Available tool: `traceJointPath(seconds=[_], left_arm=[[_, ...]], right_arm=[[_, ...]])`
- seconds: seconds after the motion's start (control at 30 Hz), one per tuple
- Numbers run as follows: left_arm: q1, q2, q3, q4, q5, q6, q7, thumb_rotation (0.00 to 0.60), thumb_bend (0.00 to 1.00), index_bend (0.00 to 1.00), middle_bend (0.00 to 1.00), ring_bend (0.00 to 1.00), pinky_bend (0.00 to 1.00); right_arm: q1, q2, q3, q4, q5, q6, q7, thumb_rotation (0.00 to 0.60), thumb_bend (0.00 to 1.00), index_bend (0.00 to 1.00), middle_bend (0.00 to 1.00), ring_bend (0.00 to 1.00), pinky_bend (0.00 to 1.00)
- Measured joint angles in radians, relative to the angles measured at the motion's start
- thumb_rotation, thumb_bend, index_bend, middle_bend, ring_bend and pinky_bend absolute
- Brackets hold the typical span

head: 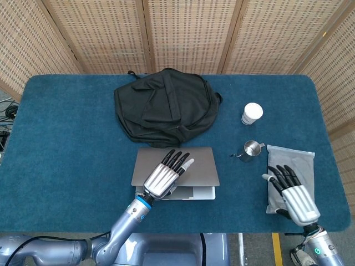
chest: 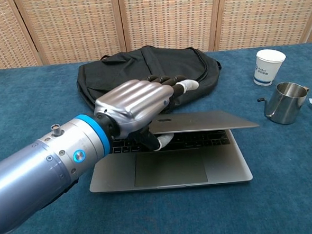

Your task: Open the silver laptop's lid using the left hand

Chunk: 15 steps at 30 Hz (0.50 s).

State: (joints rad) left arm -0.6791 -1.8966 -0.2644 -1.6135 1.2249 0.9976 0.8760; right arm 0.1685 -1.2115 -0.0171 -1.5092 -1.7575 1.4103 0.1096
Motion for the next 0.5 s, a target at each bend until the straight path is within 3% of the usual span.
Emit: traceJointPath(seconds=[0.33, 0.5], left_arm=[[-0.033, 0.059, -0.026, -0.031, -0.045, 0.023, -0.027, 0.6, 0.5, 0.0, 0.0, 0.0, 0.0], [-0.037, 0.1, -0.04, -0.06, -0.063, 0.039, -0.06, 0.6, 0.49, 0.0, 0.0, 0.0, 0.0]], right_arm=[[0.15, -0.025, -0.045, 0.006, -0.099, -0.16, 0.025, 0.6, 0.96, 0.23, 0.15, 0.0, 0.09], [0.207, -0.041, -0.049, -0.012, -0.1, -0.241, 0.015, 0.6, 1.0, 0.23, 0.15, 0.01, 0.1]])
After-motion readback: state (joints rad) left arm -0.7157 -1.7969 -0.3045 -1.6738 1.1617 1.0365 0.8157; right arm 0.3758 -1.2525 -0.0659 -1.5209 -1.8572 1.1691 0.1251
